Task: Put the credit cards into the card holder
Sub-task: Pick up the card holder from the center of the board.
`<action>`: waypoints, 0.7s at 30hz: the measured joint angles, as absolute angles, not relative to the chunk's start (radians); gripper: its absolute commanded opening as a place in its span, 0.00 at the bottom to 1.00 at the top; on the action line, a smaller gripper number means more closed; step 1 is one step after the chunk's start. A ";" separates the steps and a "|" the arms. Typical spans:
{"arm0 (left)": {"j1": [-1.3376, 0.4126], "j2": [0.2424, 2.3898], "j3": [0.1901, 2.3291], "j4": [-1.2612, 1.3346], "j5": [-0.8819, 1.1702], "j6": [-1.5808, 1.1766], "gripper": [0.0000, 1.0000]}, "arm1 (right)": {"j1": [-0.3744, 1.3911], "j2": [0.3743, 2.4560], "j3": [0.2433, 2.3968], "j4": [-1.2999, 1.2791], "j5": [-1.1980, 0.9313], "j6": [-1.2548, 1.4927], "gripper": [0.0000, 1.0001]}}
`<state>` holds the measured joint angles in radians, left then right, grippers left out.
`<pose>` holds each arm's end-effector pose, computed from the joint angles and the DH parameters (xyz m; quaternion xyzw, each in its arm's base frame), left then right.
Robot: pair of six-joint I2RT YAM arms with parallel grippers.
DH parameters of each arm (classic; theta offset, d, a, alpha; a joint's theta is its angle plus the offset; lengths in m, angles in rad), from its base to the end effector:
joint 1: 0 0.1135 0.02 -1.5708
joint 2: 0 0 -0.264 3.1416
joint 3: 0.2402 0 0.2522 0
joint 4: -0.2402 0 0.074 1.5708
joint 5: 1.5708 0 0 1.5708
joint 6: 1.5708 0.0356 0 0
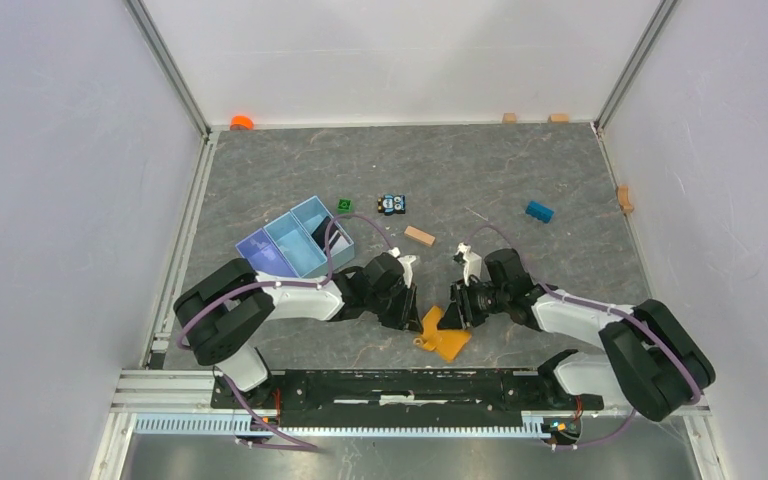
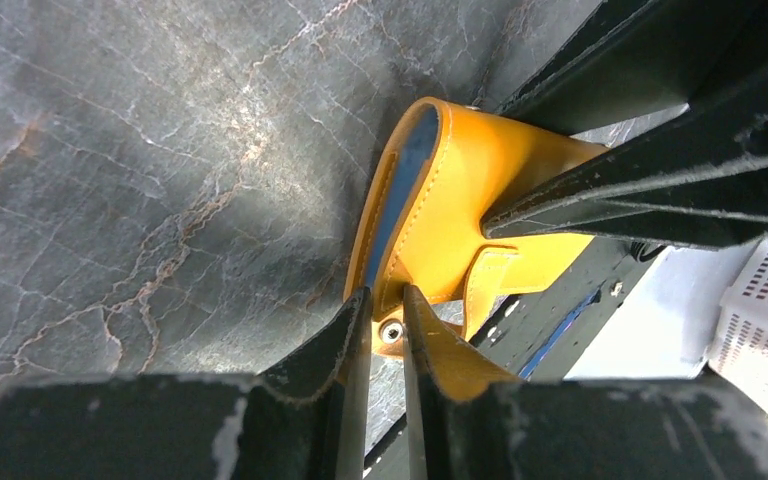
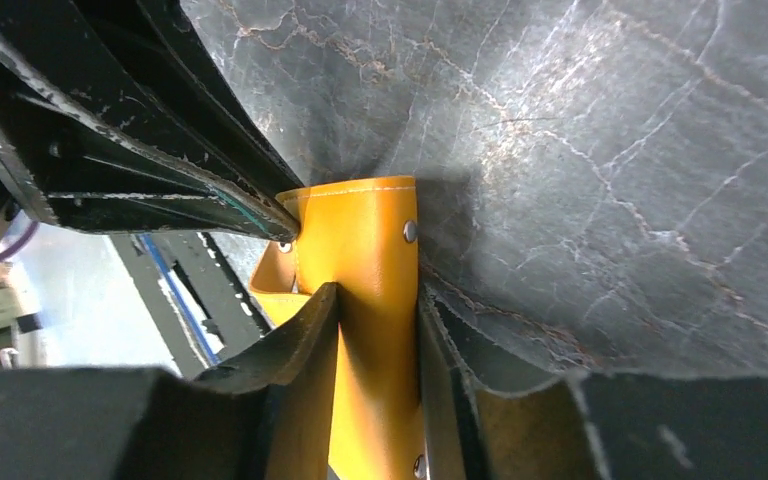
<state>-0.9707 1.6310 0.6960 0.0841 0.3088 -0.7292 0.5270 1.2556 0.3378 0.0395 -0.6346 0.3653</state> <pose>0.1609 -0.2543 0.1344 0.1652 0.9115 -0.3565 0.1216 0.1624 0.1189 0.1274 -0.1777 0.8822 0.4039 0.1642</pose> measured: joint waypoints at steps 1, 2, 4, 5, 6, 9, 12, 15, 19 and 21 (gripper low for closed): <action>-0.971 1.631 0.696 0.083 0.310 -0.723 0.27 | 0.525 1.270 0.329 0.065 -0.651 0.374 0.25; -0.971 1.630 0.696 0.081 0.311 -0.716 0.33 | 0.521 1.281 0.322 0.085 -0.666 0.386 0.17; -0.971 1.622 0.696 0.071 0.312 -0.703 0.49 | 0.516 1.289 0.315 0.102 -0.689 0.407 0.07; -0.971 1.613 0.696 0.062 0.317 -0.698 0.54 | 0.515 1.288 0.315 0.111 -0.706 0.420 0.03; -0.971 1.597 0.696 0.050 0.316 -0.690 0.59 | 0.516 1.283 0.317 0.121 -0.724 0.428 0.00; -0.967 1.534 0.698 -0.010 0.287 -0.647 0.74 | 0.531 1.261 0.332 0.110 -0.750 0.421 0.00; -0.935 1.427 0.712 -0.104 0.274 -0.598 0.89 | 0.535 1.231 0.353 0.062 -0.758 0.389 0.00; -0.894 1.287 0.747 -0.170 0.300 -0.543 0.93 | 0.537 1.184 0.391 0.015 -0.789 0.344 0.00; -0.865 1.188 0.833 -0.219 0.384 -0.468 0.93 | 0.537 1.120 0.442 0.001 -0.854 0.305 0.00; -0.865 1.188 0.863 -0.238 0.427 -0.437 0.93 | 0.537 1.088 0.458 0.007 -0.894 0.296 0.00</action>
<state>-0.8654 1.1881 0.8627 -0.2382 0.4271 -0.4374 0.5369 1.0878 0.4583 0.0067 -0.8936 0.2958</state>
